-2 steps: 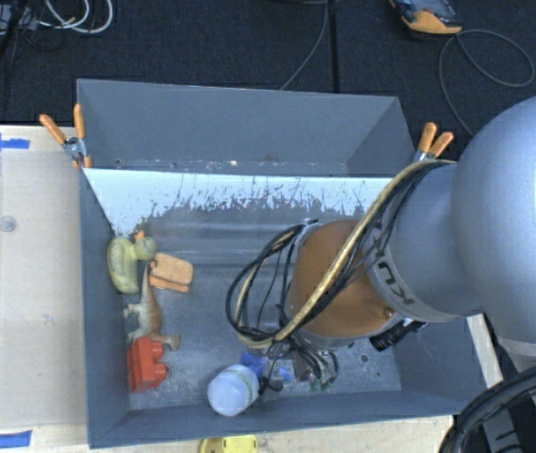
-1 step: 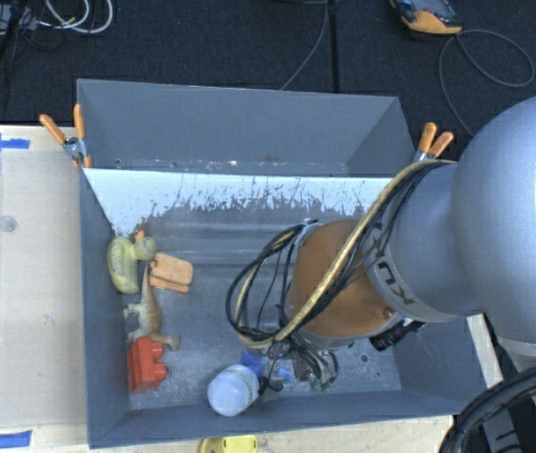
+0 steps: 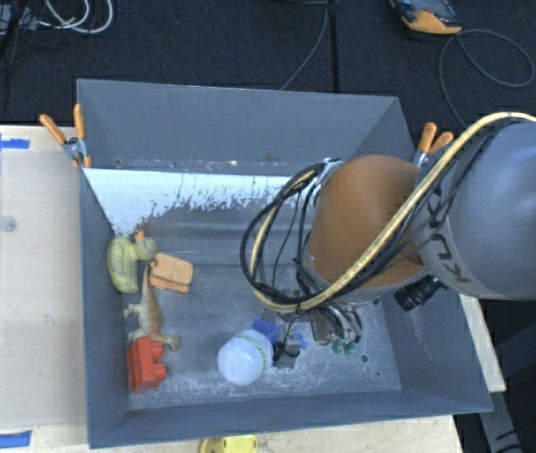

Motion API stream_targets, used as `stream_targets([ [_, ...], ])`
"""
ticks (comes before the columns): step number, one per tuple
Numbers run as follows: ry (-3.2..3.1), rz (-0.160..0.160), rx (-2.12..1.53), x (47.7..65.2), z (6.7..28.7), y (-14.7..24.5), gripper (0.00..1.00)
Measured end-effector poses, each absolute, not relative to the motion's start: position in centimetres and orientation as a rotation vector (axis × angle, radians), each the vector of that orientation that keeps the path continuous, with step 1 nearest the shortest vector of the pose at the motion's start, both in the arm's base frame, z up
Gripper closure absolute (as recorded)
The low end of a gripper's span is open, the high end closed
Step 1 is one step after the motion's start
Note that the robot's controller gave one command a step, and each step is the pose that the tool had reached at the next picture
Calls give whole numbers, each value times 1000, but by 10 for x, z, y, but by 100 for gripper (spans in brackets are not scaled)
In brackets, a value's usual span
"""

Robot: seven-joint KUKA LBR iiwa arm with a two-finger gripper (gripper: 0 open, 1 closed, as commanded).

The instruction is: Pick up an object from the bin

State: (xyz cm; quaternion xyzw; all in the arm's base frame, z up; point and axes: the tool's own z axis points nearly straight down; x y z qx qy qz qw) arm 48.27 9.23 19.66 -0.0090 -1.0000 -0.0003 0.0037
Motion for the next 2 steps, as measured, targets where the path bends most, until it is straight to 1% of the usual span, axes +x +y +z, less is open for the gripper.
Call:
stream_targets([
  [1, -3134, -1, -26, 483, 197, 93, 100],
  [2, -3127, 1, -36, 491, 241, 98, 100],
])
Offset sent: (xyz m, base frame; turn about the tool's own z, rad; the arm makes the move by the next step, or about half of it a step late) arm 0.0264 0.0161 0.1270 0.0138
